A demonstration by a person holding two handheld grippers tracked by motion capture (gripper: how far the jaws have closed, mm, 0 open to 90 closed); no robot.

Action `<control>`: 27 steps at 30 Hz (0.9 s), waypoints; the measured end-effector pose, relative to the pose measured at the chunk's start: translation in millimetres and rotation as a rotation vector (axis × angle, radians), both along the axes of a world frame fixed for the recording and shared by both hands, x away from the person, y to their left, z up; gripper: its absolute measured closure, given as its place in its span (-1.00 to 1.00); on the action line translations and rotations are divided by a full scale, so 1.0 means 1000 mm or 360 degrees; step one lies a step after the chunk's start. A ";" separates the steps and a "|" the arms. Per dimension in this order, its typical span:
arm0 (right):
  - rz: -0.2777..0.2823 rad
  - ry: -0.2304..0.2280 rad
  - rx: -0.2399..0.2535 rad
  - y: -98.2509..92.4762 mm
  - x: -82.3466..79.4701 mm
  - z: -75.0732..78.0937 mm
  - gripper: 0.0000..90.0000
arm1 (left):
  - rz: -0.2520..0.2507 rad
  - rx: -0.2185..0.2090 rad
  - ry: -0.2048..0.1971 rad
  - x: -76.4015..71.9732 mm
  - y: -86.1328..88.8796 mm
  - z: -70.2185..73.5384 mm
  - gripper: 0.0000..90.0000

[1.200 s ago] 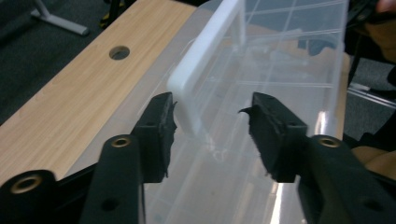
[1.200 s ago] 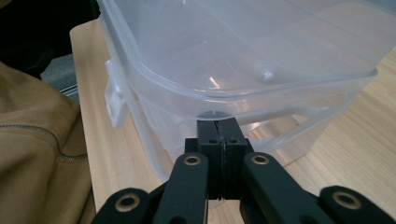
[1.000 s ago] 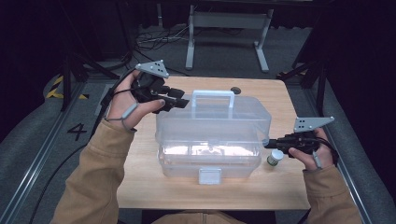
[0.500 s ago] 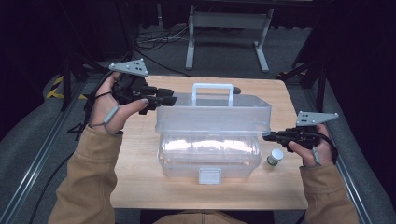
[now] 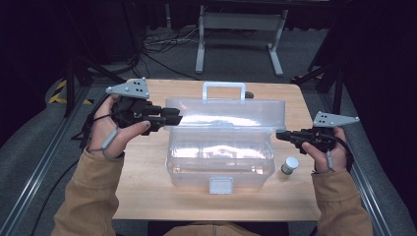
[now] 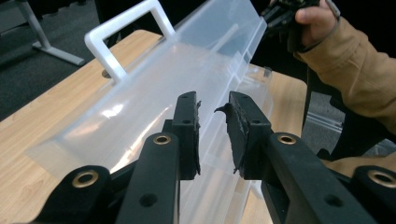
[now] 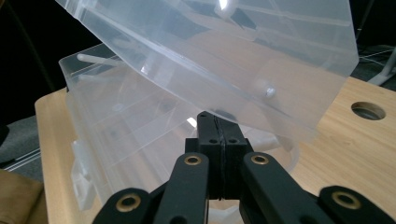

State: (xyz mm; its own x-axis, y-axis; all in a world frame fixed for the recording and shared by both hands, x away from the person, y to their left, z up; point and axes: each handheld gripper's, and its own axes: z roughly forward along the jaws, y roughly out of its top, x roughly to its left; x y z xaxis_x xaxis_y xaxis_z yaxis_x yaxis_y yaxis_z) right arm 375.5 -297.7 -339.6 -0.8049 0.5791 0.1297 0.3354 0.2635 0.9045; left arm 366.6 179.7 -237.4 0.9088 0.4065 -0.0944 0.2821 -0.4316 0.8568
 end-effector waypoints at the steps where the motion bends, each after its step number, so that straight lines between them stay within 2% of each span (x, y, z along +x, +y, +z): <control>1: -0.0010 -0.0009 -0.0010 0.000 0.000 0.001 1.00 | 0.0000 0.0000 0.0000 0.000 0.000 0.000 0.65; 9: -0.0064 -0.0017 0.0028 0.002 0.005 0.006 1.00 | -0.0033 -0.0043 0.0030 -0.005 -0.003 -0.018 0.66; 10: -0.0077 -0.0021 0.0040 0.002 0.006 0.007 1.00 | -0.0036 -0.0069 0.0045 -0.005 -0.002 -0.024 0.67; 16: -0.0099 -0.0022 0.0074 0.002 0.009 0.008 1.00 | -0.0028 -0.0101 0.0090 -0.003 0.002 -0.038 0.69; 21: -0.0140 -0.0060 0.0054 0.004 0.010 0.010 1.00 | -0.0001 -0.0081 0.0108 -0.001 0.003 -0.049 0.69; 24: -0.0161 -0.0079 0.0055 0.006 0.011 0.011 1.00 | 0.0050 -0.0056 0.0093 -0.001 0.004 -0.056 0.69; 27: -0.0168 -0.0080 0.0076 0.006 0.012 0.011 1.00 | 0.0098 -0.0069 0.0096 0.002 0.006 -0.066 0.70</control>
